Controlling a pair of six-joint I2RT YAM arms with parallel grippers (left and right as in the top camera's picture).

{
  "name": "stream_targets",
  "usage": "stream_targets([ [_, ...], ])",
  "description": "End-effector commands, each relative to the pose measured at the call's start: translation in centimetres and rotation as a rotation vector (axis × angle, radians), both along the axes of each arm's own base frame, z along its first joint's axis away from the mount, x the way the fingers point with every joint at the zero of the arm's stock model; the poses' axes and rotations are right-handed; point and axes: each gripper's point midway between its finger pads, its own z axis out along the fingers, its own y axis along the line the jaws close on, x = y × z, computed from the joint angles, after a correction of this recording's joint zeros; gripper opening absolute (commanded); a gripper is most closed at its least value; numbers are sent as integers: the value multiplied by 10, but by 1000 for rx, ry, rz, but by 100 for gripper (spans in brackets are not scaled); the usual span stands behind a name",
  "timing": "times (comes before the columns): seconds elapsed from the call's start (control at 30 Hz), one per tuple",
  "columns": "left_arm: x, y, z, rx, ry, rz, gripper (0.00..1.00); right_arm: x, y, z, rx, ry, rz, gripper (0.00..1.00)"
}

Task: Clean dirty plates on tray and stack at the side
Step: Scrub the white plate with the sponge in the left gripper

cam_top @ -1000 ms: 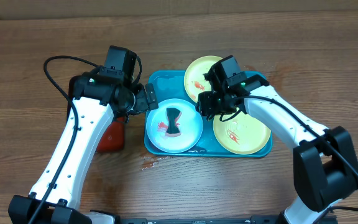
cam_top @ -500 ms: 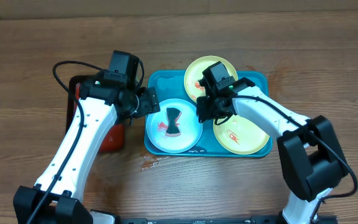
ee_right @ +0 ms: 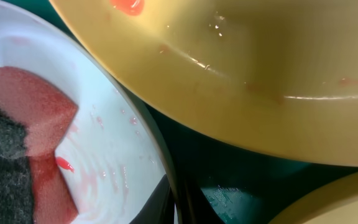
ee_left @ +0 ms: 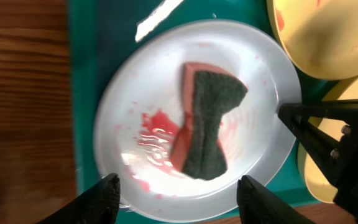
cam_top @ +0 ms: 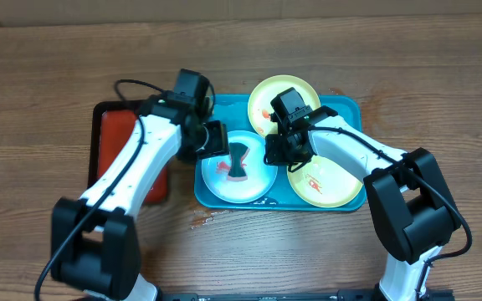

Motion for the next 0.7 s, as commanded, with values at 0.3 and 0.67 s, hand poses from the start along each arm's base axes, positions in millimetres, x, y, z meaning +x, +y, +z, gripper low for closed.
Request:
stream_targets([
  [0.3, 8, -32, -60, -11, 36, -126, 51, 8, 11, 6, 47, -15, -2, 7],
  [0.67, 4, -28, -81, 22, 82, -134, 20, 9, 11, 6, 50, -22, -1, 7],
])
